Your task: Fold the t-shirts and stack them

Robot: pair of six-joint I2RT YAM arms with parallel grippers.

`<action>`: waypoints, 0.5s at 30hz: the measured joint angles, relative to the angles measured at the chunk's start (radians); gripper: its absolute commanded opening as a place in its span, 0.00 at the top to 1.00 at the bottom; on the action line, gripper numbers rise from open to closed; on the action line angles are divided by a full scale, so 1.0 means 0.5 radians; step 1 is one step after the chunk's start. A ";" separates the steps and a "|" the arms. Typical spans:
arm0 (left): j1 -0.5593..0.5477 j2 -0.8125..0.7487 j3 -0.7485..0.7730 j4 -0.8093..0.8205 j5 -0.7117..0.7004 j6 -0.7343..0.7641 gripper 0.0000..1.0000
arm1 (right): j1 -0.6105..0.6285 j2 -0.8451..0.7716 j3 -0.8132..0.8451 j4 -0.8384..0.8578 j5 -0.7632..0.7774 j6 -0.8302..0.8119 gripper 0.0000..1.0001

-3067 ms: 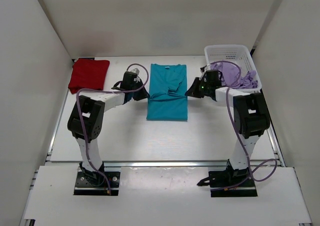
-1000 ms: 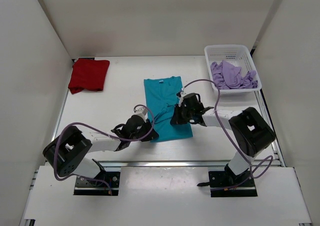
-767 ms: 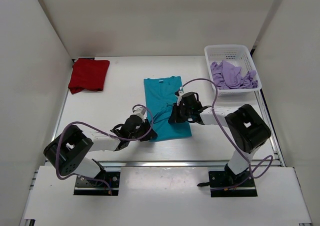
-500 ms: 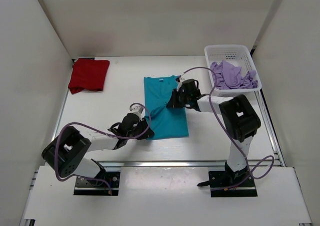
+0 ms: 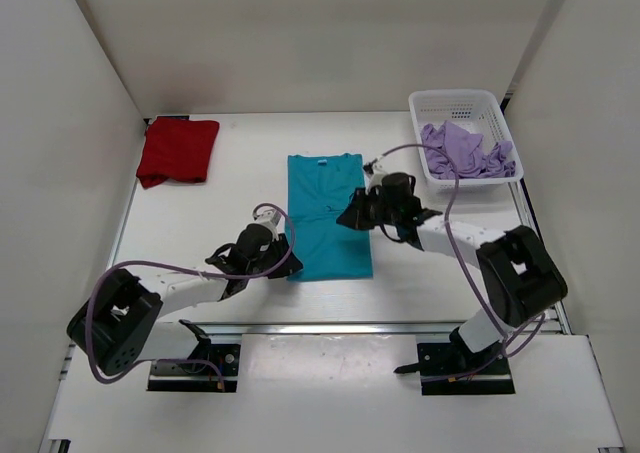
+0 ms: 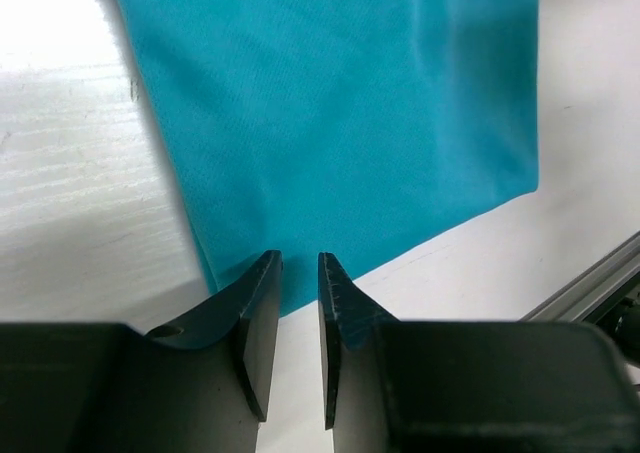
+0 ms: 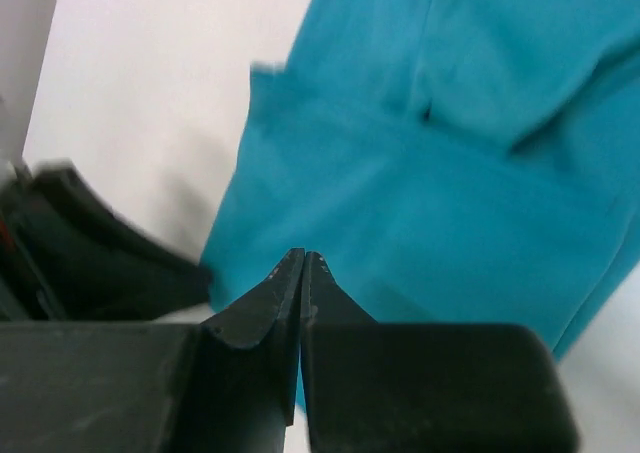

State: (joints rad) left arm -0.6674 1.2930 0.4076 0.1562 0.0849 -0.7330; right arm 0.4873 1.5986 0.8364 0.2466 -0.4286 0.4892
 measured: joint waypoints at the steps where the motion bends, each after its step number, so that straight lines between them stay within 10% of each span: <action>1: 0.003 -0.005 0.010 -0.012 0.001 0.005 0.67 | 0.018 -0.061 -0.094 0.008 -0.008 0.014 1.00; 5: -0.010 -0.027 0.048 -0.098 -0.024 0.052 0.65 | 0.085 -0.256 -0.448 0.014 0.034 0.033 0.95; 10: 0.002 -0.152 0.034 -0.266 -0.069 0.130 0.48 | 0.096 -0.658 -0.793 -0.155 0.187 0.052 0.53; 15: 0.000 -0.188 0.011 -0.354 -0.121 0.163 0.37 | 0.051 -0.940 -0.945 -0.239 0.307 0.047 0.48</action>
State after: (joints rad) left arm -0.6674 1.1988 0.4129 -0.0208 0.0246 -0.6518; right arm 0.5129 1.1286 0.3637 0.1272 -0.2752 0.5129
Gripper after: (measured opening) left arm 0.584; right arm 0.512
